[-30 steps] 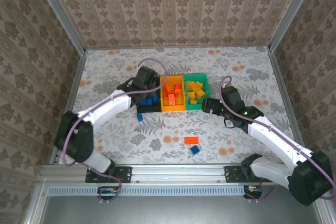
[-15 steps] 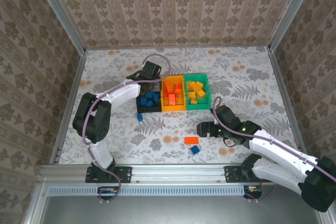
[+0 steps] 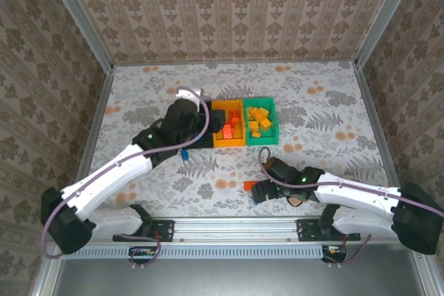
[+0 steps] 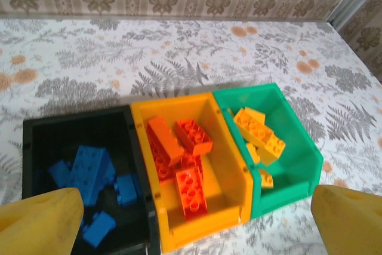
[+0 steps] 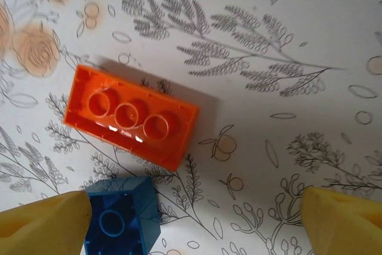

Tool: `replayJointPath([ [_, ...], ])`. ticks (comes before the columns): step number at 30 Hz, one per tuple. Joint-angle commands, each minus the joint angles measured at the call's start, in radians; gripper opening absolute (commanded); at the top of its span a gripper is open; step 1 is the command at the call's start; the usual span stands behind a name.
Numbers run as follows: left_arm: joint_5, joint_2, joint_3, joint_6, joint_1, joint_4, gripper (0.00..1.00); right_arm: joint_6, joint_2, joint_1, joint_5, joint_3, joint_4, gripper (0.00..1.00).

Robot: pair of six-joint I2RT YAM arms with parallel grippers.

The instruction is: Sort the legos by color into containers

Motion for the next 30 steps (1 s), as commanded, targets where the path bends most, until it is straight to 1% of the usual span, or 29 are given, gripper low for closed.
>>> replayJointPath([
  [1,-0.076,-0.093,-0.117,-0.083,-0.012,-0.055,1.00,0.019,0.047,0.052,0.059,0.046,0.008,0.91],
  [6,-0.158,-0.280,-0.292,-0.194,-0.022,-0.107,1.00,0.035,0.119,0.135,0.089,0.066,0.004,0.89],
  [9,-0.211,-0.351,-0.337,-0.244,-0.023,-0.180,1.00,0.043,0.158,0.169,0.100,0.080,0.004,0.86],
  [16,-0.216,-0.426,-0.403,-0.290,-0.023,-0.222,1.00,0.038,0.221,0.211,0.117,0.113,0.004,0.75],
  [19,-0.216,-0.432,-0.412,-0.298,-0.023,-0.228,1.00,0.027,0.239,0.218,0.118,0.127,0.015,0.65],
  [22,-0.222,-0.434,-0.410,-0.300,-0.021,-0.242,1.00,0.022,0.244,0.224,0.121,0.136,0.018,0.50],
  [24,-0.223,-0.436,-0.409,-0.299,-0.022,-0.247,1.00,0.021,0.237,0.227,0.120,0.135,0.019,0.42],
  [27,-0.218,-0.440,-0.413,-0.299,-0.022,-0.248,1.00,0.021,0.214,0.230,0.122,0.129,0.019,0.33],
  [30,-0.213,-0.444,-0.419,-0.299,-0.023,-0.247,1.00,0.017,0.167,0.230,0.130,0.135,0.010,0.28],
])
